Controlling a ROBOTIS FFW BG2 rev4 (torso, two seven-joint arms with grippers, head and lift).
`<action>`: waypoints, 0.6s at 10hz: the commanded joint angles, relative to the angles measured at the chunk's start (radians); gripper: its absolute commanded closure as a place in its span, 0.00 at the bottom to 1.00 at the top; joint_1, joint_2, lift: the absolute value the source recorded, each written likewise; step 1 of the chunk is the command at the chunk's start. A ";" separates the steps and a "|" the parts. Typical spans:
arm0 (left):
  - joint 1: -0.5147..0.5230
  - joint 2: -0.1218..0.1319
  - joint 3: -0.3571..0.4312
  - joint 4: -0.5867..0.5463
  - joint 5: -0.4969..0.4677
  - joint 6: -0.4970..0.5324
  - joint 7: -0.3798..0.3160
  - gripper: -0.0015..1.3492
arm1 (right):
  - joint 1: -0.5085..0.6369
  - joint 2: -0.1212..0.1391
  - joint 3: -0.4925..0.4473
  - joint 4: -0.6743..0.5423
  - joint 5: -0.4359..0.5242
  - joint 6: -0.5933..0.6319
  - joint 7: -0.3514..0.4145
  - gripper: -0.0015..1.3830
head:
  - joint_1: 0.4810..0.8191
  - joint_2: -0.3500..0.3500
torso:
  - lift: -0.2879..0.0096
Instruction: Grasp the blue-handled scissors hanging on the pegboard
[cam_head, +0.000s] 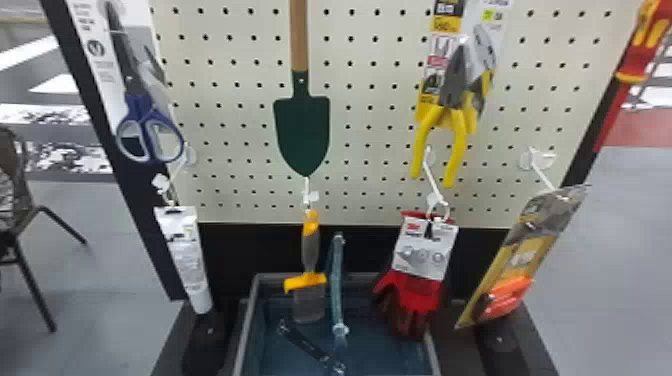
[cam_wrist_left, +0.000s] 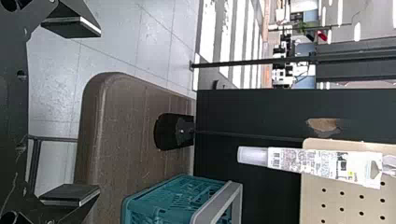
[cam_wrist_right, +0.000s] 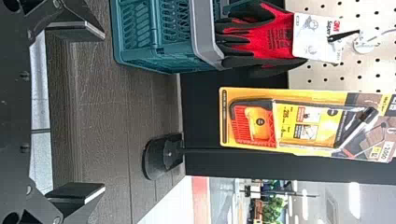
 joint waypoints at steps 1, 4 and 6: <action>-0.003 -0.003 0.013 -0.054 0.003 0.056 -0.008 0.09 | 0.002 0.000 0.000 0.000 -0.002 0.000 -0.001 0.11 | 0.20 0.50 | 0.63; -0.046 -0.003 0.052 -0.123 -0.006 0.122 -0.055 0.09 | 0.002 0.000 0.000 0.000 -0.002 0.000 0.001 0.11 | 0.20 0.50 | 0.63; -0.098 -0.003 0.109 -0.204 -0.036 0.201 -0.130 0.09 | 0.002 0.000 0.000 0.000 -0.002 0.000 0.001 0.11 | 0.20 0.50 | 0.63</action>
